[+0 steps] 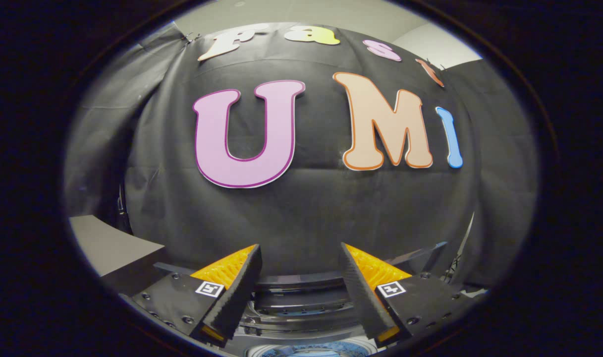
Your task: Put the clothes into the washing machine and then close the washing machine lid.
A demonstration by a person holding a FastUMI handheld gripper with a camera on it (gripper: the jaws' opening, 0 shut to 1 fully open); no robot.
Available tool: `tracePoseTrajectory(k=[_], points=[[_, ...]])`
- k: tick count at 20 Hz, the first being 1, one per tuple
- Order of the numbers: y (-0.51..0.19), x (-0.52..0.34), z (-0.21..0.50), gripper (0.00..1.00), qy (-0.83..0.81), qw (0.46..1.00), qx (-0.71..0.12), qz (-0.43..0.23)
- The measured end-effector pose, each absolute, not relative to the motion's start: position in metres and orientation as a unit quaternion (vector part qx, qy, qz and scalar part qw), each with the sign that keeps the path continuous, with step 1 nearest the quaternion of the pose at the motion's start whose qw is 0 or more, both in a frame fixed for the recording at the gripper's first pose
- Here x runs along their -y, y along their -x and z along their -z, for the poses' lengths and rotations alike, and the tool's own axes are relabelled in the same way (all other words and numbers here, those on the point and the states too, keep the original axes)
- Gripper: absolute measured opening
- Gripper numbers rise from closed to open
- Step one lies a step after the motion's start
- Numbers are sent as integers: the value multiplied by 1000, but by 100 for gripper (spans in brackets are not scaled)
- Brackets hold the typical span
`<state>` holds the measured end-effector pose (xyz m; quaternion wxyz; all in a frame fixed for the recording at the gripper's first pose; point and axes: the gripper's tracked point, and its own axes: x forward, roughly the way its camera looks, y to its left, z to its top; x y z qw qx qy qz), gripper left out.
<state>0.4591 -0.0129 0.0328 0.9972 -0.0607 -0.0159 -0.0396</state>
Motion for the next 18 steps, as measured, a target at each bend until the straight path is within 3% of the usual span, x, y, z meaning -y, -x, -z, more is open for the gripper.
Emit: tracePoseTrajectory(k=[18], points=[[-414, 18, -25, 96, 65, 996, 29, 60]])
